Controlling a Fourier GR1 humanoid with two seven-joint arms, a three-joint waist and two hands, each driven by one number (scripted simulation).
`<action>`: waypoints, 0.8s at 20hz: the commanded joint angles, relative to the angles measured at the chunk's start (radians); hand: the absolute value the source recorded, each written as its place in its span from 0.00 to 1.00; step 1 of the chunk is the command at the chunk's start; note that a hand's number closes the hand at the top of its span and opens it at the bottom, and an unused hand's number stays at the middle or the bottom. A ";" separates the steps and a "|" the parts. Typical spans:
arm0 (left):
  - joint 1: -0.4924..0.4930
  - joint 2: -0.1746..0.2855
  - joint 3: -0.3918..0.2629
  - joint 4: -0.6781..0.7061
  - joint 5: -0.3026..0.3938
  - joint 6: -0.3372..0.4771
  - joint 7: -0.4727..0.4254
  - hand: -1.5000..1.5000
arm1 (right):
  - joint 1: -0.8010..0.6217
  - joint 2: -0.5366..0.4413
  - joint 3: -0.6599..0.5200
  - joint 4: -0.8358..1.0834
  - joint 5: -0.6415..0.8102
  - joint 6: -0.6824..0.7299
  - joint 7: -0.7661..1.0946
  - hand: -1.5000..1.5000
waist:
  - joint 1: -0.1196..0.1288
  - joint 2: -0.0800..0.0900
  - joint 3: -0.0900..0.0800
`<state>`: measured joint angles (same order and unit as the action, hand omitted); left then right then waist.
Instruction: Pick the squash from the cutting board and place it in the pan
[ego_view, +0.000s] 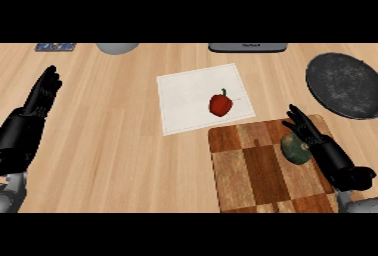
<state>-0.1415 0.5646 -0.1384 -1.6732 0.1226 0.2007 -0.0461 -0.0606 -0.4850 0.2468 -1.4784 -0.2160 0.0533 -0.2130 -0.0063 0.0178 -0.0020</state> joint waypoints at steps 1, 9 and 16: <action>-0.029 -0.103 -0.045 0.070 -0.019 0.003 0.007 0.50 | -0.048 0.012 -0.003 0.012 0.051 0.021 -0.017 1.00 | 0.003 -0.016 0.002; 0.061 -0.297 -0.153 0.117 0.249 -0.087 0.171 0.50 | -0.316 -0.188 -0.067 -0.005 0.358 -0.107 -0.150 0.00 | 0.011 -0.007 0.002; 0.084 -0.297 -0.126 0.128 0.267 -0.126 0.191 0.50 | -0.238 -0.161 -0.066 0.027 0.382 -0.062 -0.393 0.00 | 0.007 -0.018 0.002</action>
<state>-0.0816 0.2828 -0.2702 -1.5551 0.3699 0.0997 0.1409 -0.3144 -0.6084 0.1560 -1.4276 0.0988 -0.0442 -0.5641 0.0045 0.0038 -0.0004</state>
